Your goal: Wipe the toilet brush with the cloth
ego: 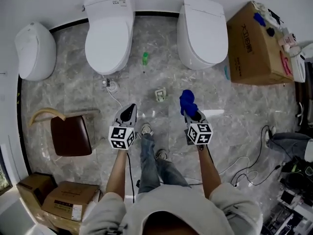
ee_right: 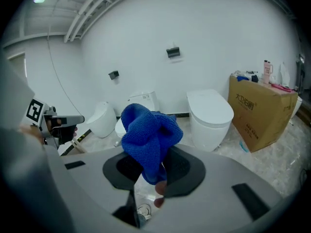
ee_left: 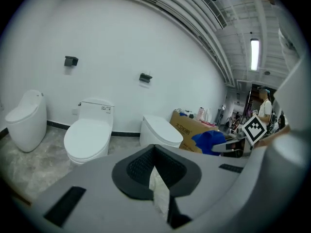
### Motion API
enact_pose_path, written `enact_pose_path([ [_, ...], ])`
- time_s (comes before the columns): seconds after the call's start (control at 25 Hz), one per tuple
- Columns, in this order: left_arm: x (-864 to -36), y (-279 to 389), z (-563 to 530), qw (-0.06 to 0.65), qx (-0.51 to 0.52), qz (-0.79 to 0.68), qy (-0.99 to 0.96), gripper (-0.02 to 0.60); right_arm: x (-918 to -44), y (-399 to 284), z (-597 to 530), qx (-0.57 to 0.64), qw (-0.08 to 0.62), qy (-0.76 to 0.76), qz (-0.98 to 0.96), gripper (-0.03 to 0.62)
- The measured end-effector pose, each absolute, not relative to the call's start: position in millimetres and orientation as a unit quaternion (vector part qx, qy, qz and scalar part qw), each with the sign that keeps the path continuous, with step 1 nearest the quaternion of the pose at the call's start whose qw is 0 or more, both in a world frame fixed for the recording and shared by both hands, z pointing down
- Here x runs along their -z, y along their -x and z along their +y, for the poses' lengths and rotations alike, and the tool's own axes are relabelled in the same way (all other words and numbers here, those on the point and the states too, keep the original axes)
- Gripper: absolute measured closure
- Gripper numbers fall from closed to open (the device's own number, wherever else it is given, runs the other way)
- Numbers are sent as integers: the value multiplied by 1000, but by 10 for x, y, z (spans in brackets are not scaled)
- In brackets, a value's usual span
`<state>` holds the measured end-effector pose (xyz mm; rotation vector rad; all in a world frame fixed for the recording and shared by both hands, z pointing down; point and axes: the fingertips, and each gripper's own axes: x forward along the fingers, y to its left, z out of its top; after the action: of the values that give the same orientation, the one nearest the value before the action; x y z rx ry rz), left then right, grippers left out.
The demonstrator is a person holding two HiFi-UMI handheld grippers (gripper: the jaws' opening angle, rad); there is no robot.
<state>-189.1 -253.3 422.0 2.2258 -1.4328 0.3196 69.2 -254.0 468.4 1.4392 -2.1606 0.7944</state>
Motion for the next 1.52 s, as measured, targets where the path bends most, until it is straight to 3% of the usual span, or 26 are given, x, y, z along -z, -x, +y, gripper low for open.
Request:
enact_pose_path([
  [0.64,-2341,1503,-2263,133,-84,-526,-836,563,-2597,-1200,-2225,-149,146,-554,-806,482],
  [1.08,-1726,1415,-1736,81,-54,-552,-828,563,-2098,-1552,-1608,-115,117,-567,-807,482],
  [1.52,-1690,1268,-1268,75,-56,-555,-826,563,-1947,-1750,-1090,-104,107,-574,-805,484],
])
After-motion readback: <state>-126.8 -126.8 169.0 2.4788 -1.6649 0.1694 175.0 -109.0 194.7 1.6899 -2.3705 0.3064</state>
